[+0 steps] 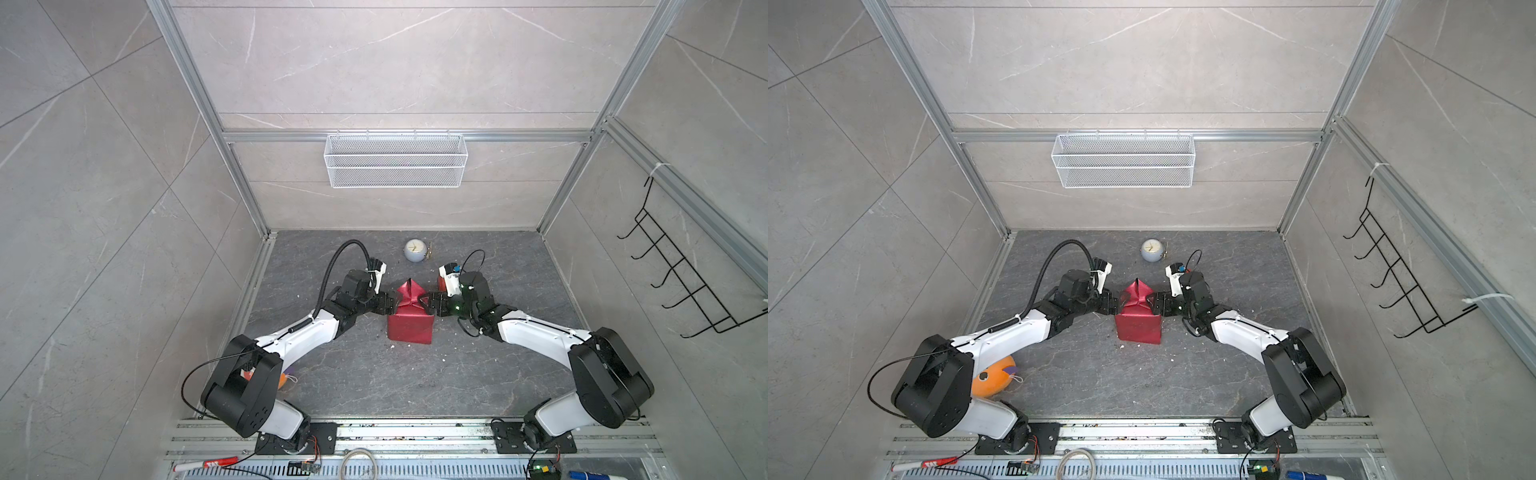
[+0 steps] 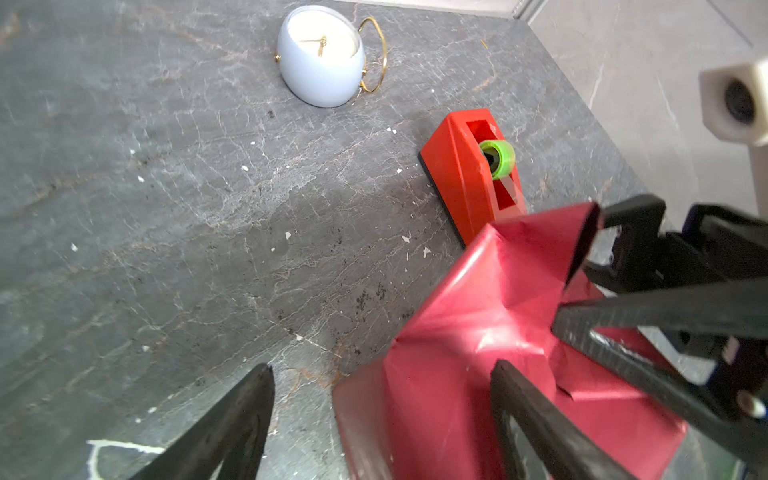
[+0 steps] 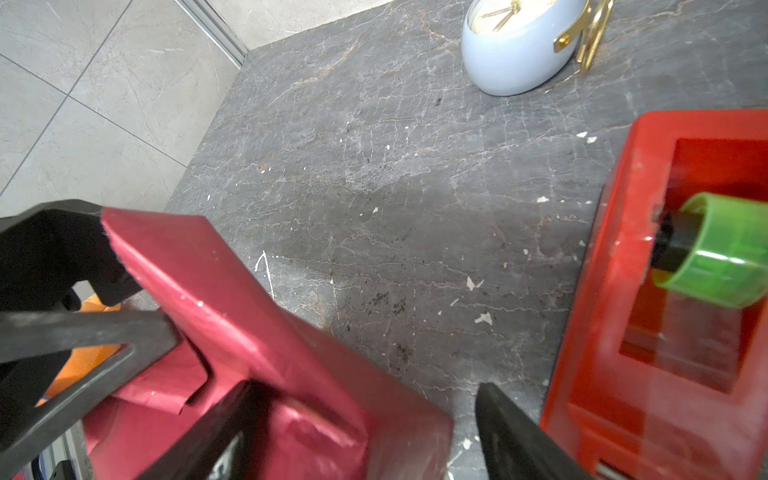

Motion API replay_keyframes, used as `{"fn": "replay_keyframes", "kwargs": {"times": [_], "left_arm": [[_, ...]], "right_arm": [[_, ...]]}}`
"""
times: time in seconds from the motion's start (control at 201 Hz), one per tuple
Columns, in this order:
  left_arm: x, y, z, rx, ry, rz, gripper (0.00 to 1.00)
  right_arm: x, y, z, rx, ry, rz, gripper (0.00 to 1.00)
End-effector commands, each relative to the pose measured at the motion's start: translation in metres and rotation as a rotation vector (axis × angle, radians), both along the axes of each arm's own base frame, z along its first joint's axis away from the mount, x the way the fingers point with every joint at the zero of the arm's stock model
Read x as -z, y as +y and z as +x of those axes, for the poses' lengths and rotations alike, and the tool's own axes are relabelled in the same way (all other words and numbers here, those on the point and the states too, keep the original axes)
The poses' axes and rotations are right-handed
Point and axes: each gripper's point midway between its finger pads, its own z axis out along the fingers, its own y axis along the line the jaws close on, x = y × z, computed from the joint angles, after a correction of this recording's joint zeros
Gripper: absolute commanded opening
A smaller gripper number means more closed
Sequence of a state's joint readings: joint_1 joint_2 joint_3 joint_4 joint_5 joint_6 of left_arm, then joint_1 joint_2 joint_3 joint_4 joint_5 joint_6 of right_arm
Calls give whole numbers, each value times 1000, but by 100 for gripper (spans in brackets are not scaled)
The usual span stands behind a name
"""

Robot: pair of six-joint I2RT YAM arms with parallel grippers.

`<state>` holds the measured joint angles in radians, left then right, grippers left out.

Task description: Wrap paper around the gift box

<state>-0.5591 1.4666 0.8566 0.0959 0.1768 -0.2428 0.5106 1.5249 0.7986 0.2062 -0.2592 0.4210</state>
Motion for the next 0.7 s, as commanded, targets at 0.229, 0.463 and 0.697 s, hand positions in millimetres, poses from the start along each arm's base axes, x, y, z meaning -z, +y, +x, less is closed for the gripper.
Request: {"fn": "replay_keyframes", "kwargs": {"times": [0.229, 0.463, 0.697], "left_arm": [[-7, 0, 3, 183, -44, 71, 83], [-7, -9, 10, 278, -16, 49, 81], [-9, -16, 16, 364, -19, 36, 79]], "right_arm": [[27, 1, -23, -71, 94, -71, 84], [26, 1, -24, -71, 94, -72, 84], [24, -1, -26, -71, 92, -76, 84]]}}
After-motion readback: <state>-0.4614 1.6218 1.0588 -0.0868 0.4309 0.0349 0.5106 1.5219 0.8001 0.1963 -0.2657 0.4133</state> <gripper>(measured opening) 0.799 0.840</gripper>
